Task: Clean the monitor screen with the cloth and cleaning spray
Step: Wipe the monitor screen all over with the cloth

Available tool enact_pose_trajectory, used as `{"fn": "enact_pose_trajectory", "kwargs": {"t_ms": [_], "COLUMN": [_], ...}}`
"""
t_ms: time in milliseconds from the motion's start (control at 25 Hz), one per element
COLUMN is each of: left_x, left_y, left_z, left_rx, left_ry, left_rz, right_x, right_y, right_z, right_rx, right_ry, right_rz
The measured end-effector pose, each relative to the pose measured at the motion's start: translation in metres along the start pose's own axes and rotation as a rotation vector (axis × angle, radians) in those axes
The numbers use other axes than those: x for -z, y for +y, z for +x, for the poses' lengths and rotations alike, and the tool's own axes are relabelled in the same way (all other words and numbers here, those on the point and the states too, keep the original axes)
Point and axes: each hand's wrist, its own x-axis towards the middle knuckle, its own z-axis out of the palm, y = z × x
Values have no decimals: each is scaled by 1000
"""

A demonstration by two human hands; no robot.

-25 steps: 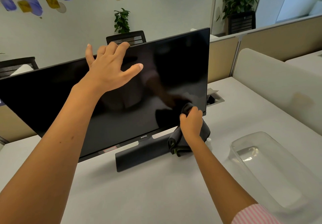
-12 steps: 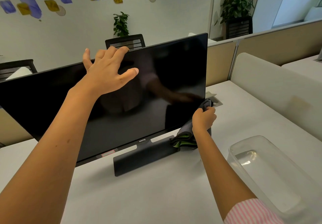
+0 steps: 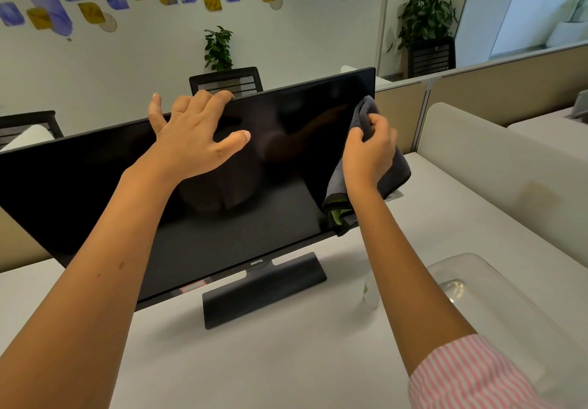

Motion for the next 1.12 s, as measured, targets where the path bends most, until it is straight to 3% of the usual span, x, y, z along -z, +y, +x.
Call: {"fn": "enact_pose_trajectory", "kwargs": {"t_ms": [160, 480, 640, 840, 1120], "left_x": [-1, -3, -3, -3, -2], "left_y": [5, 6, 2, 4, 5], "left_z": [1, 3, -1, 0, -1], "left_rx": [-6, -6, 4, 8, 41], "left_ry": [5, 10, 15, 10, 10], "left_rz": [-8, -21, -13, -14, -39], "right_x": [2, -1, -5, -18, -39], "right_y": [15, 93, 85, 39, -20], "right_z": [-7, -74, -76, -77, -103], "right_rx": [-23, -571, -616, -371, 192], "right_ry": [-8, 3, -1, -9, -109], "right_rz": [30, -16, -20, 11, -32]}}
